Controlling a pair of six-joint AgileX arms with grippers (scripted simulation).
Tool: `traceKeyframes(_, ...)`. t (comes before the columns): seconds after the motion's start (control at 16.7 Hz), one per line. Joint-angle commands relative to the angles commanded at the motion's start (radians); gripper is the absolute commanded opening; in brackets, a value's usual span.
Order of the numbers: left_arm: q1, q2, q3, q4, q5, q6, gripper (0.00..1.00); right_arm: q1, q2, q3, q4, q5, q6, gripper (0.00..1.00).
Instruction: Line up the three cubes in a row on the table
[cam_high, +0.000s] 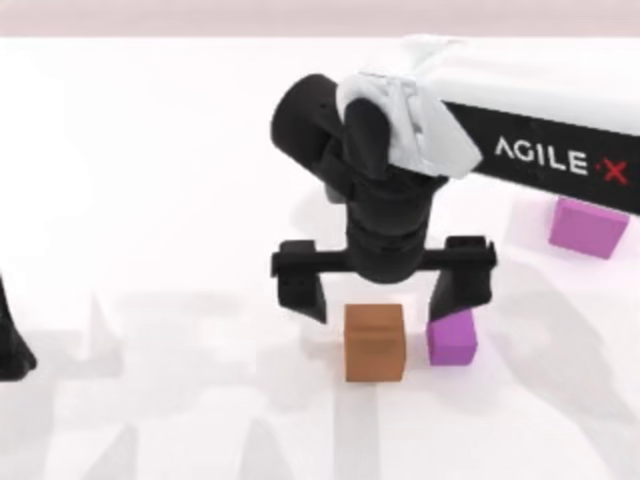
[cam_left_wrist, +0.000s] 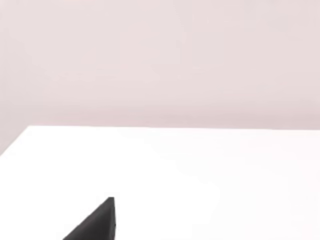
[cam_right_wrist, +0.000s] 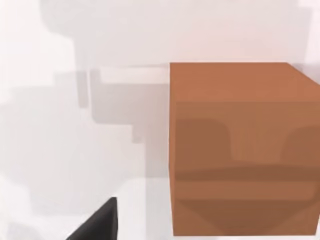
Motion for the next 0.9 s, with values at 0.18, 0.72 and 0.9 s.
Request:
traceKeyframes(0.18, 0.0, 0.0, 0.0, 0.0, 0.0, 0.0, 1.0, 0.002, -0.019, 0.037, -0.044, 0.0, -0.002, 1.0)
traceKeyframes(0.72, 0.0, 0.0, 0.0, 0.0, 0.0, 0.0, 1.0, -0.057, 0.017, 0.08, -0.058, 0.001, -0.16, 1.0)
traceKeyframes(0.9, 0.0, 0.0, 0.0, 0.0, 0.0, 0.0, 1.0, -0.13, 0.053, 0.123, -0.08, -0.001, -0.369, 1.0)
